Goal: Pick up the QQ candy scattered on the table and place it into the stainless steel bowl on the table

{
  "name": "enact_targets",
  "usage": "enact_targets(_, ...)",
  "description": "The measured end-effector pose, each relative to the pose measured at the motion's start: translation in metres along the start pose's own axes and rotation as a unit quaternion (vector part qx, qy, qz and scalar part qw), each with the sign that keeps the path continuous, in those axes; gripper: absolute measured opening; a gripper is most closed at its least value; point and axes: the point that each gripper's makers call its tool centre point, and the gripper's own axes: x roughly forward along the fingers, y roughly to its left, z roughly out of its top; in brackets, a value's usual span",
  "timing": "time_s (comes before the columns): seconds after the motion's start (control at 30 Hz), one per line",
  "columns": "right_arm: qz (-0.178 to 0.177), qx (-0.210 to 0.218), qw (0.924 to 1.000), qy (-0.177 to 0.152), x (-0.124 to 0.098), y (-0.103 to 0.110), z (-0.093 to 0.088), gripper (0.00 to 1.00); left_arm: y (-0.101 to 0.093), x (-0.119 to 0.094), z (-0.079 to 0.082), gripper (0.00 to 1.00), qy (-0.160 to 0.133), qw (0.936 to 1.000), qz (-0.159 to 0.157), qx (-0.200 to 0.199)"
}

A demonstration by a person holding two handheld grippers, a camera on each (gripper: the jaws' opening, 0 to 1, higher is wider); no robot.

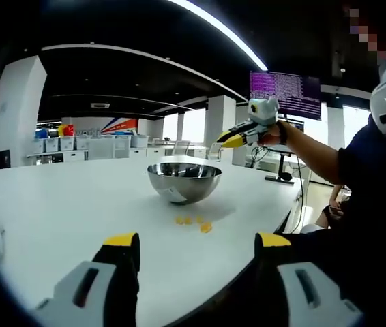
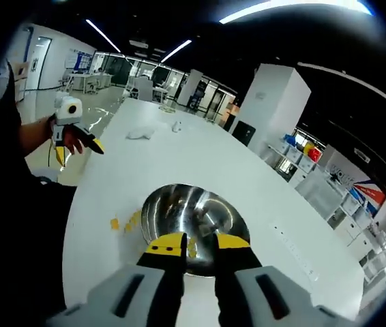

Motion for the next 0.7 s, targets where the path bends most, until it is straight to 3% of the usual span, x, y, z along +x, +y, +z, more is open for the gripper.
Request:
enact_targets(0.17, -0.026, 0.036, 0.9983, -0.038, -0.033, 0.014, -0.015, 0.16, -0.006, 0.002, 0.001, 0.68, 0.001, 1.0000, -0.004, 0.003)
enact_targets(0.27, -0.038, 0.073, 0.9942, -0.069, -0.046, 0.031, -0.023, 0.16, -0.009, 0.005, 0.003, 0.68, 0.001, 1.0000, -0.006, 0.005)
enact_targets(0.37, -0.038, 0.080, 0.9925, -0.085, -0.053, 0.051, -0.033, 0.16, -0.015, 0.008, 0.003, 0.68, 0.004, 0.9999, -0.011, 0.010)
enact_targets(0.53, -0.026, 0.110, 0.9859, -0.123, -0.057, 0.083, -0.045, 0.16, -0.021, 0.012, 0.003, 0.68, 0.010, 0.9997, -0.014, 0.014)
enact_targets(0.7, -0.020, 0.123, 0.9841, -0.127, -0.053, 0.099, -0.060, 0.16, -0.028, 0.015, 0.002, 0.68, 0.019, 0.9994, -0.022, 0.021)
